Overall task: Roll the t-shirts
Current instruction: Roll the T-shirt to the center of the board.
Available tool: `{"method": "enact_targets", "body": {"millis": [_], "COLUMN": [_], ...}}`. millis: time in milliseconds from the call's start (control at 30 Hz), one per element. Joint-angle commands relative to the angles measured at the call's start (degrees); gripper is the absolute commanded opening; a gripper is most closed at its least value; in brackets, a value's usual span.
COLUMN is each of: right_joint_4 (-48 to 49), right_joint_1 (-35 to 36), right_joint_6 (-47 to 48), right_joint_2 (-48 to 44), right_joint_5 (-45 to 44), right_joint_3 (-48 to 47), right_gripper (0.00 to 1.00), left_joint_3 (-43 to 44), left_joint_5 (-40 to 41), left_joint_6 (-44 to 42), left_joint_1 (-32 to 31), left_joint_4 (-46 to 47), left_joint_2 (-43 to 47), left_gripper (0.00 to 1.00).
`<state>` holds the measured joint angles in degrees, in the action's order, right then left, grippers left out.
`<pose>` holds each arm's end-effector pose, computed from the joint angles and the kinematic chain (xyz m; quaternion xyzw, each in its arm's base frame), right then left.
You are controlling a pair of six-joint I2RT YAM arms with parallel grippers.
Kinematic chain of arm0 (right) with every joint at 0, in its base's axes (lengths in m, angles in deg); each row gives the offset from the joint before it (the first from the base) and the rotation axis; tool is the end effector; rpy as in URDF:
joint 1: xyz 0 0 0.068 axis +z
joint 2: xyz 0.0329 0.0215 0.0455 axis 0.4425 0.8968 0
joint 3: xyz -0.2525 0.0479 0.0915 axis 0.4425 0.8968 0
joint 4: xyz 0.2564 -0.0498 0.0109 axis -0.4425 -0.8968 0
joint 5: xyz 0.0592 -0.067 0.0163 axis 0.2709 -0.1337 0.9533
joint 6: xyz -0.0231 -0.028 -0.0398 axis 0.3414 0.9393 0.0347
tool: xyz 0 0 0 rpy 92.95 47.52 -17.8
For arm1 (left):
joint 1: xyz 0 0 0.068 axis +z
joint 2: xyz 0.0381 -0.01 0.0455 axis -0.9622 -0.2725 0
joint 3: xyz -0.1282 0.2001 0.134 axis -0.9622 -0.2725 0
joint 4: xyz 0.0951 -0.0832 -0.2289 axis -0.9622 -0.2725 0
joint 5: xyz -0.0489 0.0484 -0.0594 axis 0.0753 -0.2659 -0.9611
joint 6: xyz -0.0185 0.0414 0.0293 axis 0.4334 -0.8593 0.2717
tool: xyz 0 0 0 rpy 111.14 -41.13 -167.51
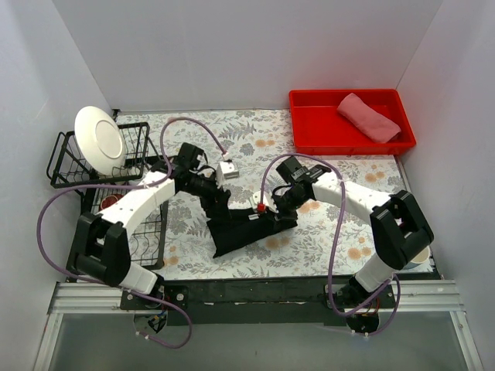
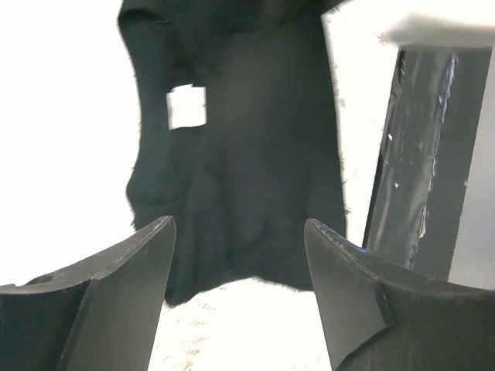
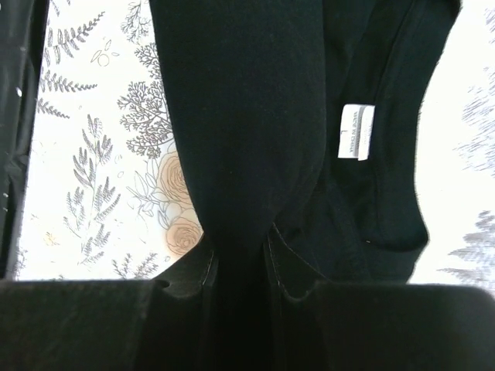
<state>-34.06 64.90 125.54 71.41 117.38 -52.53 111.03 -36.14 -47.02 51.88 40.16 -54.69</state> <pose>0.2253 0.2055 0.2087 -0.7744 0.5396 0.2422 0.2245 0.2537 -0.1320 0.2470 0.2283 0.8745 -0.4183 0.0905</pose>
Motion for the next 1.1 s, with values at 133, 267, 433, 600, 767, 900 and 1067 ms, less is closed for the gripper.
{"method": "enact_targets", "body": {"millis": [133,267,433,600,767,900,1067], "right_joint_4": [-1.39,0.54,1.25,0.81,-0.16,-2.52,-14.88], "right_joint_1": [-2.51,-2.86,-2.86,-2.86,-2.86,-3.12,-5.32], "right_joint_6": [-9.99,-12.27,-14.21,-14.03,-14.03,-14.21,-11.05], "right_joint_2": [5.24,5.68,6.82,7.7,8.05,7.7,8.67], "right_joint_5": [3.38,3.02,3.38,2.85,3.11,3.81,8.11], "right_joint_3": [-2.71,-2.01,-2.44,-2.88,-2.71,-2.27,-5.69], "right_gripper": [0.01,0.01,0.01,0.01,0.01,0.01,0.01], "left_joint_3": [-8.46,-13.28,-18.13,-21.55,-22.53,-19.55,-10.33], "left_joint_5": [4.66,4.58,5.45,9.31,14.24,13.55,2.84], "left_joint_6": [1.69,2.4,2.4,1.26,-0.85,-5.59,-9.89], "left_joint_1": [-7.58,-9.51,-11.0,-13.55,-15.14,-15.05,-9.08], "left_joint_4": [8.06,8.76,12.18,18.94,22.3,13.62,-8.05], "left_joint_2": [6.86,10.04,11.36,8.99,5.91,5.47,2.23], "left_gripper": [0.69,0.71,0.72,0.73,0.58,0.31,0.03]}}
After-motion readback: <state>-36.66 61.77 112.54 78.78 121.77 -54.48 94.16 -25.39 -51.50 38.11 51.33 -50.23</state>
